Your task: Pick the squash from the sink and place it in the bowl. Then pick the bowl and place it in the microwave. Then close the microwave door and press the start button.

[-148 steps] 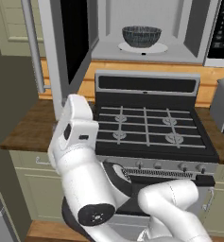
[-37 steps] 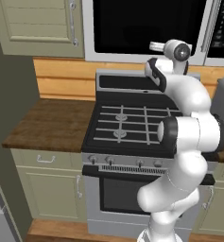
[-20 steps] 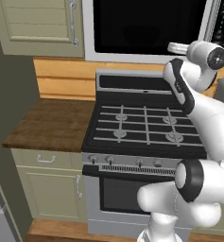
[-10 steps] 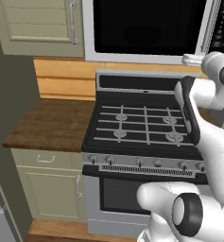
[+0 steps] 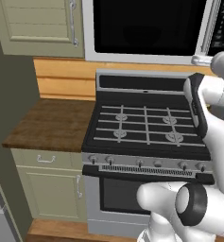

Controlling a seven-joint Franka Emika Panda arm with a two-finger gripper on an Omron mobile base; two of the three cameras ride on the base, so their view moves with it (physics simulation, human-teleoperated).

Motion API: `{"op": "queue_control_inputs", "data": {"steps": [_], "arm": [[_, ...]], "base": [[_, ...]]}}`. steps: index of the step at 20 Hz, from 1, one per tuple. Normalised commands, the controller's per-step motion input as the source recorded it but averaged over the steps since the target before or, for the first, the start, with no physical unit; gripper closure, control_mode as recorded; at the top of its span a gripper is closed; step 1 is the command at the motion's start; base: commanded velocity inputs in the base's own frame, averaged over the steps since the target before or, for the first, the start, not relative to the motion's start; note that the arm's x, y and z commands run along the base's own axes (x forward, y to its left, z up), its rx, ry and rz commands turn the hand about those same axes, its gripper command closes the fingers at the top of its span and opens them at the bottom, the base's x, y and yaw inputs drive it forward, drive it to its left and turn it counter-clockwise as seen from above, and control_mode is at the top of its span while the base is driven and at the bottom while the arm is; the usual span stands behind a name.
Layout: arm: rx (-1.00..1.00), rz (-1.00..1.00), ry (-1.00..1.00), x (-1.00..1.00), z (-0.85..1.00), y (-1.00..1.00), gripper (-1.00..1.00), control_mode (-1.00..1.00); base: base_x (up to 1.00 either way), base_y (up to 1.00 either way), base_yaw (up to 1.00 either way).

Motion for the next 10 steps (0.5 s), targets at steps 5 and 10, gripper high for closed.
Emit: {"op": "queue_control_inputs", "data": {"steps": [5, 10], "arm": [[0.00, 0.00, -0.03, 0.14, 0.18, -0.24, 1.00, -1.00], [0.00, 0.02, -0.04, 0.16, 0.09, -0.17, 1.00, -1.00]], "base": [[0.00, 0.00, 0.00], [0.00, 0.00, 0.00]]}}
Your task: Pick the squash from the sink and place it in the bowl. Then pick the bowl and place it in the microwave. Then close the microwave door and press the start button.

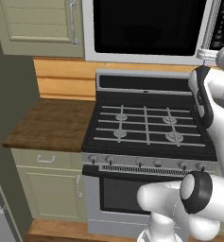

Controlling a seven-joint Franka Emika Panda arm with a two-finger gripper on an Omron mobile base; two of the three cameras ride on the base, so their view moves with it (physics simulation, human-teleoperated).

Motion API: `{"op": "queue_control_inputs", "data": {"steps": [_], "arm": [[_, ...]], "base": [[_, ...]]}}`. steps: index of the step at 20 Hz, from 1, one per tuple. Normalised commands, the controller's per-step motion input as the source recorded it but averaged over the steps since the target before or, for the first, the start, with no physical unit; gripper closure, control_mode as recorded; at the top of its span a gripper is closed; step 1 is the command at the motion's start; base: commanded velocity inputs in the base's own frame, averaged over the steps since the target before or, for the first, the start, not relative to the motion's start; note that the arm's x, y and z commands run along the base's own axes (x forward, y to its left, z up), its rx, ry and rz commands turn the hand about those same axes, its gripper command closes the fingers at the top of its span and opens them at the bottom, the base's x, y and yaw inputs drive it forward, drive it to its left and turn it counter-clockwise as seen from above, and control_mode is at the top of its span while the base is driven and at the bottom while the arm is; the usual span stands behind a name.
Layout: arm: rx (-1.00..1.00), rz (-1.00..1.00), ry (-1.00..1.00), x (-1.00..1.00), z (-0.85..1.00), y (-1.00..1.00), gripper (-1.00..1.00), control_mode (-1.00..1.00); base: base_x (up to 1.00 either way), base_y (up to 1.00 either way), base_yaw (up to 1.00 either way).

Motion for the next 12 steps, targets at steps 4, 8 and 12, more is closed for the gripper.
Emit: {"op": "queue_control_inputs", "data": {"steps": [4, 8, 12], "arm": [[0.01, 0.05, 0.00, 0.12, 0.00, -0.38, 1.00, -1.00], [0.02, 0.07, 0.00, 0.08, 0.03, -0.46, 1.00, -1.00], [0.01, 0.07, 0.00, 0.10, 0.23, -0.31, 1.00, -1.00]], "base": [[0.00, 0.00, 0.00], [0.00, 0.00, 0.00], [0.00, 0.00, 0.00]]}}
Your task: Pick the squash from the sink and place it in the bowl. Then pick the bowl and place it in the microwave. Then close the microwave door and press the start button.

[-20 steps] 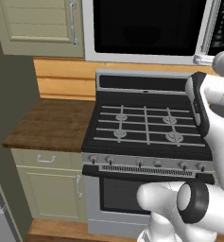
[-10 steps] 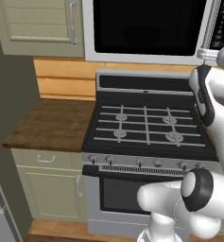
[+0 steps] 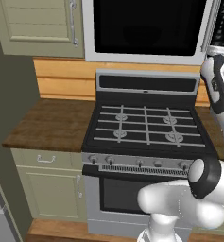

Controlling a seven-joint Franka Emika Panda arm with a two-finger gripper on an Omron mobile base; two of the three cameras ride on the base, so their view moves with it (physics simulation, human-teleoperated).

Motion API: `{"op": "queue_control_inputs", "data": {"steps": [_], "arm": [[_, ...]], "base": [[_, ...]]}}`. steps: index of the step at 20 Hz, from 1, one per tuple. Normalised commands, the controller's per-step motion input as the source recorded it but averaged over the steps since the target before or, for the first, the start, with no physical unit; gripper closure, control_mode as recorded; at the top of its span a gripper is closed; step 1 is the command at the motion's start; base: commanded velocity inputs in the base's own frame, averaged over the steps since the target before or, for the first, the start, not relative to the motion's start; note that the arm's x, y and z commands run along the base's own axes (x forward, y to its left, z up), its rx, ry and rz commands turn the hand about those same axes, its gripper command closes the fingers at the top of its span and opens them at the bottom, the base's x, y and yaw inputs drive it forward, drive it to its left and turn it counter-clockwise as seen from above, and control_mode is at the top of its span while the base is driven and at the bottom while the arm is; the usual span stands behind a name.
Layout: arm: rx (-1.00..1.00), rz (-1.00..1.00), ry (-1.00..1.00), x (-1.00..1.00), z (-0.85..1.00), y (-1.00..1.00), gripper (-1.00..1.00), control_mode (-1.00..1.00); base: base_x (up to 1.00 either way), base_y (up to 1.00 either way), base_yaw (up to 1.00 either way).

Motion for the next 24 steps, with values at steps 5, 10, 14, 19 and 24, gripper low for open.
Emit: {"op": "queue_control_inputs", "data": {"steps": [5, 10, 14, 19, 24], "arm": [[0.00, 0.04, 0.00, 0.30, 0.22, -0.24, 1.00, -1.00], [0.01, 0.06, 0.03, 0.29, 0.00, -0.29, 1.00, -1.00], [0.01, 0.10, 0.01, 0.33, -0.03, -0.30, 1.00, -1.00], [0.00, 0.06, 0.00, 0.33, 0.00, -0.21, 1.00, -1.00], [0.00, 0.03, 0.00, 0.50, -0.04, -0.15, 1.00, -1.00]], "base": [[0.00, 0.00, 0.00], [0.00, 0.00, 0.00], [0.00, 0.00, 0.00], [0.00, 0.00, 0.00], [0.00, 0.00, 0.00]]}}
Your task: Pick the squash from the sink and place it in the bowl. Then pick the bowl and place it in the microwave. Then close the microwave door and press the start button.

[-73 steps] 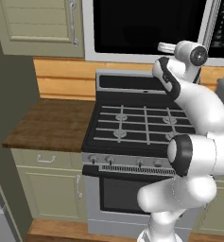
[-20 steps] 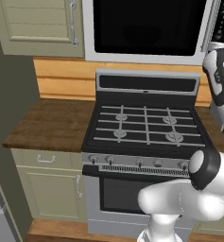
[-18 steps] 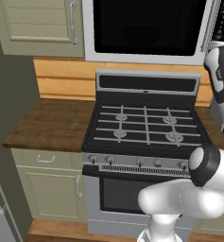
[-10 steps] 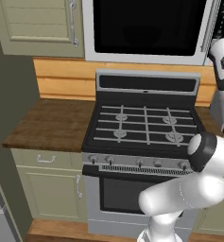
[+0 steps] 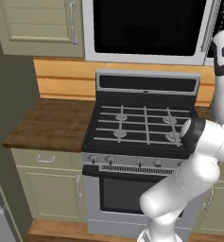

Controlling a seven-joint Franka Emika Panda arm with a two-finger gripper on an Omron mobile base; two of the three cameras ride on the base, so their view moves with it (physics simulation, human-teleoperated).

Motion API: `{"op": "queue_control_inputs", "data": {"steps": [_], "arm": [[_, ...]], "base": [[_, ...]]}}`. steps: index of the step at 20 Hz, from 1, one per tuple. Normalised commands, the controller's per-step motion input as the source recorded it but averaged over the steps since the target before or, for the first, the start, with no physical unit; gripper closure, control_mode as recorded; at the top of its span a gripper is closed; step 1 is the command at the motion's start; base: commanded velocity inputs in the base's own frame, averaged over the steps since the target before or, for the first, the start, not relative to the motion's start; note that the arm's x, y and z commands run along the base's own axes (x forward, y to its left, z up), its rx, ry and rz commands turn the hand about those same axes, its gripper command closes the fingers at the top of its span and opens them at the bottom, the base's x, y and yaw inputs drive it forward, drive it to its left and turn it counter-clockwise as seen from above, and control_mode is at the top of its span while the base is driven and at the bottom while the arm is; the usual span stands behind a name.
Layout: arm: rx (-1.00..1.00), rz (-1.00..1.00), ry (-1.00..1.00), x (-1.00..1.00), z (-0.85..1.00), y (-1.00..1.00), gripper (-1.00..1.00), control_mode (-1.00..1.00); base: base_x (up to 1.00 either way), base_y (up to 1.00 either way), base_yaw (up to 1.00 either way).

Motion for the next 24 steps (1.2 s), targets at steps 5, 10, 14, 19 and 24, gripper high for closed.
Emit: {"op": "queue_control_inputs", "data": {"steps": [5, 10, 14, 19, 24], "arm": [[0.00, 0.00, 0.00, 0.59, -0.16, 0.00, 1.00, -1.00], [0.00, 0.01, 0.00, 0.40, -0.16, -0.07, 1.00, -1.00], [0.01, 0.06, 0.00, 0.65, -0.24, -0.26, 1.00, -1.00], [0.01, 0.15, -0.02, 0.42, -0.21, -0.11, 1.00, -1.00], [0.00, 0.03, -0.10, -0.87, 0.00, 0.55, 1.00, -1.00]], "base": [[0.00, 0.00, 0.00], [0.00, 0.00, 0.00], [0.00, 0.00, 0.00], [0.00, 0.00, 0.00], [0.00, 0.00, 0.00]]}}
